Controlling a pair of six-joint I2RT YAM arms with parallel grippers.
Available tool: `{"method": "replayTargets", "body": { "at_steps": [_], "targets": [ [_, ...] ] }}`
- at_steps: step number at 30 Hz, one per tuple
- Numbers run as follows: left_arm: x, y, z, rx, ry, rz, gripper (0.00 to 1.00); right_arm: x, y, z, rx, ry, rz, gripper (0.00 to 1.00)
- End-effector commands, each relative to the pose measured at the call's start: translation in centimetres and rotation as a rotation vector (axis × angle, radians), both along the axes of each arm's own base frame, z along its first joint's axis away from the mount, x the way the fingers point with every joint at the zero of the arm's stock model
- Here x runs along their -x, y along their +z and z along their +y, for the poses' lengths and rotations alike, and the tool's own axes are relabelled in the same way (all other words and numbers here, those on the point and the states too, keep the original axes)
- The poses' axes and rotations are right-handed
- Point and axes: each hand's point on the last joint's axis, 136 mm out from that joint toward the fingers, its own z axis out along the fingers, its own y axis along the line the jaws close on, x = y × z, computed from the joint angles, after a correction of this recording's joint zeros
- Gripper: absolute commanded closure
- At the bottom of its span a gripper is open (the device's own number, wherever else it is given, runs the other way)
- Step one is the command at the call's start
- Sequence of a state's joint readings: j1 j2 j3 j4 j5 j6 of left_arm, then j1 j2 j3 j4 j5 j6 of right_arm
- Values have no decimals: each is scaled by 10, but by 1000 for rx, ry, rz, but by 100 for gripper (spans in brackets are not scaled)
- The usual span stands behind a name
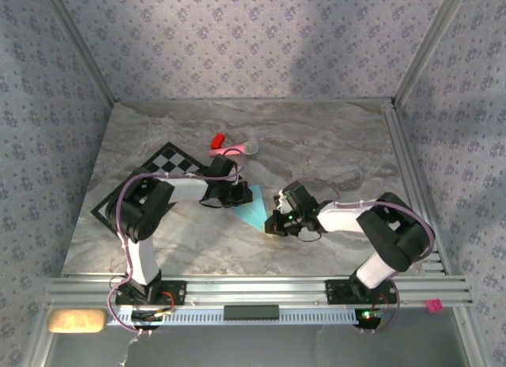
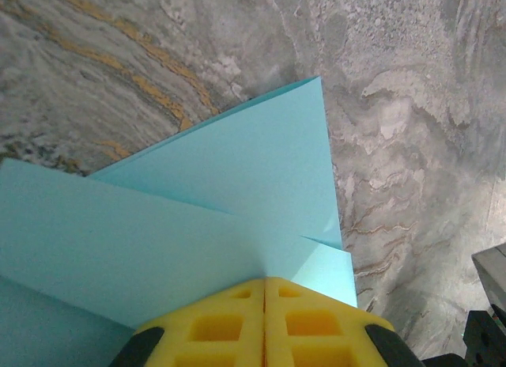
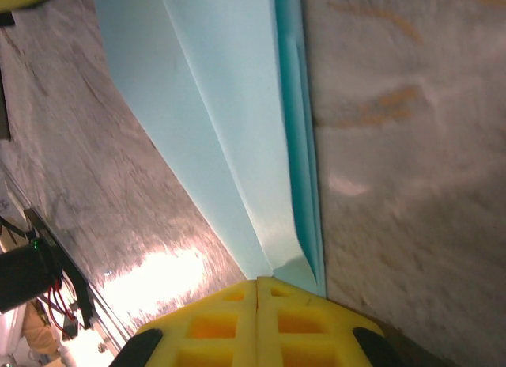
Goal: Fold a paper plane with a square sheet of paper (pick it up from the middle)
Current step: Fourth fold the wing at the center of the table.
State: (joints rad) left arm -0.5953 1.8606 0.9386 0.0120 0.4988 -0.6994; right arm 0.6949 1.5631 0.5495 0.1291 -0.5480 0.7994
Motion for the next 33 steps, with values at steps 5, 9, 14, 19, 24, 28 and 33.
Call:
{"method": "replayTargets", "body": {
  "at_steps": [5,9,14,19,24,28,33],
  "targets": [
    [2,-30,26,-120,46,40,91,44,-27,-35,95,26,100,100],
    [2,-28,25,-111,42,39,91,40,-8,-27,32,32,66,100],
    [3,-25,23,-103,35,33,90,15,41,-7,-62,48,-61,100],
    [5,-26,22,-100,29,38,90,-13,42,-4,-77,4,-42,100],
    [5,-26,22,-101,26,36,90,-38,42,11,-74,-15,-42,100],
    [4,-25,22,-98,26,35,90,-45,35,20,-73,-10,-23,100],
    [4,-23,20,-90,22,32,90,-33,-4,8,11,-29,60,100]
  ]
}}
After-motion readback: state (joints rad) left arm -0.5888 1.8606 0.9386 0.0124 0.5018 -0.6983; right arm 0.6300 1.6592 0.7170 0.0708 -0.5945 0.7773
